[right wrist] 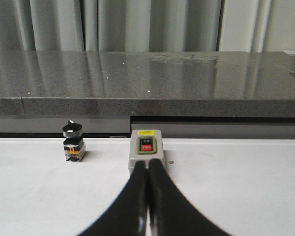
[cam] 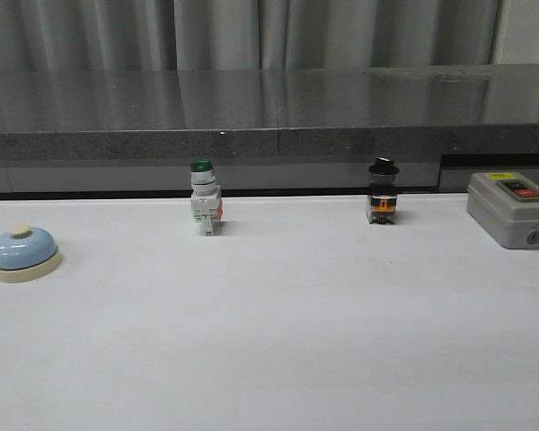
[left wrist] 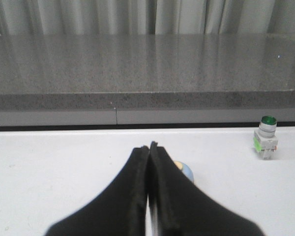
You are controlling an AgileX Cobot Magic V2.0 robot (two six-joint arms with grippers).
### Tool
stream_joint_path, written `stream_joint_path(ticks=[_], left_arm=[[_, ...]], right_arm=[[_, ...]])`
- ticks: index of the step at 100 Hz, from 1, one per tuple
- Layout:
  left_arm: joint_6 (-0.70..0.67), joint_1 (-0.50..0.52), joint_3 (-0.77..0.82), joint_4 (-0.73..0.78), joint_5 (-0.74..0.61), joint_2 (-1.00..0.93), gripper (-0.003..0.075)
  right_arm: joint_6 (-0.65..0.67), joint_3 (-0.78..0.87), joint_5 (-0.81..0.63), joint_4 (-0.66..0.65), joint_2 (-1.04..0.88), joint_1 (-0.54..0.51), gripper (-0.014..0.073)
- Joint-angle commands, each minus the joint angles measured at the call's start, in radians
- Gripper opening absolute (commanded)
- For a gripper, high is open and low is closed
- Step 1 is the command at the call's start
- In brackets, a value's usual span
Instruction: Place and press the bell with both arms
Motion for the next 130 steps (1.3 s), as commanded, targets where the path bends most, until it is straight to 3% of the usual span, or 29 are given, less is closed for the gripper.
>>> stream_joint_path(ticks=[1, 20, 29, 39, 56, 63, 81, 101, 130], left_arm=[[-0.012, -0.005, -0.079, -0.009, -0.028, 0.106, -0.0020], [-0.012, -0.005, -0.168, -0.009, -0.017, 0.343, -0.0017], [-0.012, -0.005, -0.220, -0.009, -0.010, 0.454, 0.0042], [-0.012, -0.005, -0.282, -0.009, -0.008, 0.566, 0.0212], [-0.012, -0.005, -0.390, -0.013, -0.014, 0.733, 0.0633], [-0.012, -0.005, -0.437, -0.013, -0.011, 0.802, 0.0707], [-0.012, -0.051, -0.569, -0.013, 0.031, 0.973, 0.0659], [-0.012, -0.115, -0.752, -0.034, 0.199, 1.181, 0.0637], [-0.012, -0.117, -1.021, -0.067, 0.463, 1.467, 0.0636]], right_arm=[[-0.006, -0.014, -0.086, -0.013, -0.012, -0.006, -0.0060], [-0.006, -0.014, -0.086, -0.013, -0.012, -0.006, -0.0060], [-0.006, -0.014, -0.086, -0.013, -0.012, -0.006, -0.0060], [-0.006, -0.014, -0.086, -0.013, -0.012, -0.006, -0.0060], [-0.006, -0.014, -0.086, -0.013, -0.012, -0.006, -0.0060], [-0.006, -0.014, -0.086, -0.013, -0.012, -0.006, -0.0060], [-0.006, -0.014, -0.086, -0.013, -0.012, -0.006, -0.0060], [-0.006, -0.014, -0.086, -0.013, -0.012, -0.006, -0.0060], [-0.006, -0.014, -0.086, -0.013, -0.012, -0.006, -0.0060]])
